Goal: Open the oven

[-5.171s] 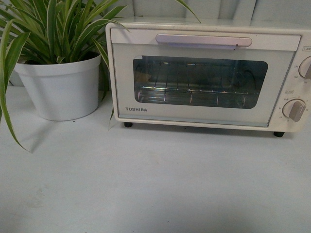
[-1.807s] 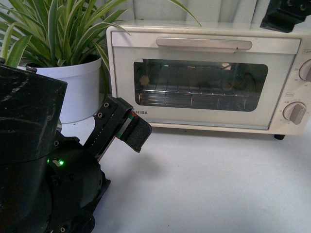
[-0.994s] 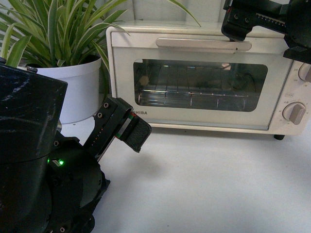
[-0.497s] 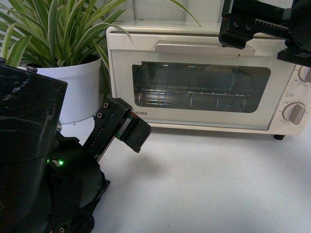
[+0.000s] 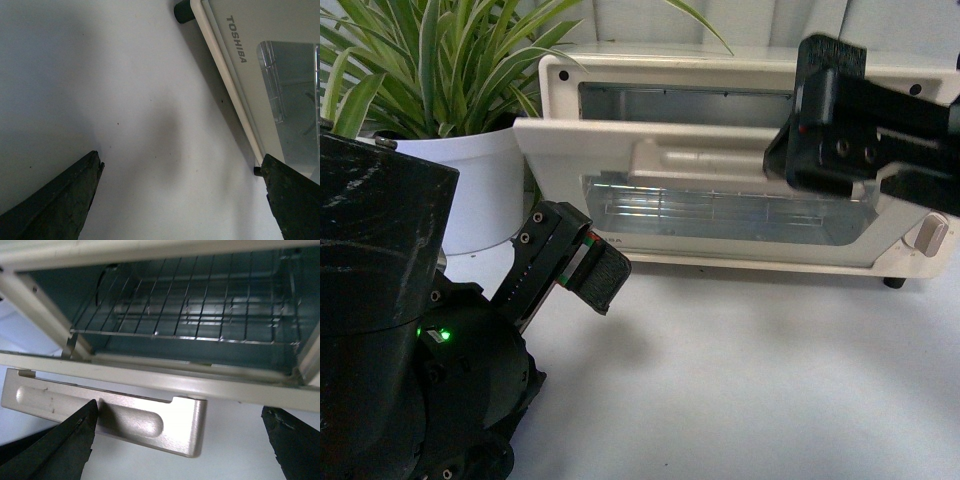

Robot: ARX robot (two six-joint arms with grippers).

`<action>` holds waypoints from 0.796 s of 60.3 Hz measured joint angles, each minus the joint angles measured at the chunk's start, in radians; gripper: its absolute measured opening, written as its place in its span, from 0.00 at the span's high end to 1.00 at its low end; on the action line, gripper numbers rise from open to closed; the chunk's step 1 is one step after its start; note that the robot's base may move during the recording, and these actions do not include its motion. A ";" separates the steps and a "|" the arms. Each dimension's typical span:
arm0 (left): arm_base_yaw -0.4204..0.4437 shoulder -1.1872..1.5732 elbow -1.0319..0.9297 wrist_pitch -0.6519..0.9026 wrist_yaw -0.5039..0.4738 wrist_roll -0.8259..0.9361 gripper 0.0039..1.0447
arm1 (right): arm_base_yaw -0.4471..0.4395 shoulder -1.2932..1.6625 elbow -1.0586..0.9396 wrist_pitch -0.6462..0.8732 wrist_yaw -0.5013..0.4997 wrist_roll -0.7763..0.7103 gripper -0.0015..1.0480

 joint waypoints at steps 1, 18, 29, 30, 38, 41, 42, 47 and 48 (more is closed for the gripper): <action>0.000 0.000 0.000 0.000 0.000 0.000 0.06 | 0.003 -0.009 -0.013 -0.002 -0.008 -0.002 0.09; 0.005 -0.003 -0.001 0.000 0.000 0.001 0.06 | 0.008 -0.251 -0.188 -0.041 -0.047 -0.024 0.09; 0.006 -0.021 -0.026 0.000 0.000 0.016 0.06 | -0.035 -0.524 -0.306 -0.021 -0.014 -0.072 0.09; 0.006 -0.024 -0.029 0.001 -0.001 0.018 0.06 | -0.037 -0.534 -0.313 -0.021 -0.014 -0.074 0.09; 0.011 -0.034 -0.041 0.001 -0.003 0.047 0.06 | -0.069 -0.624 -0.380 -0.045 -0.027 -0.072 0.09; 0.013 -0.038 -0.047 0.001 -0.006 0.072 0.06 | -0.083 -0.653 -0.401 -0.057 -0.035 -0.067 0.09; 0.014 -0.039 -0.049 0.001 -0.008 0.079 0.06 | -0.085 -0.660 -0.405 -0.060 -0.035 -0.066 0.09; 0.014 -0.043 -0.055 0.001 -0.017 0.116 0.06 | -0.097 -0.682 -0.414 -0.069 -0.044 -0.059 0.09; 0.014 -0.043 -0.057 0.001 -0.023 0.126 0.06 | -0.100 -0.687 -0.415 -0.072 -0.047 -0.058 0.09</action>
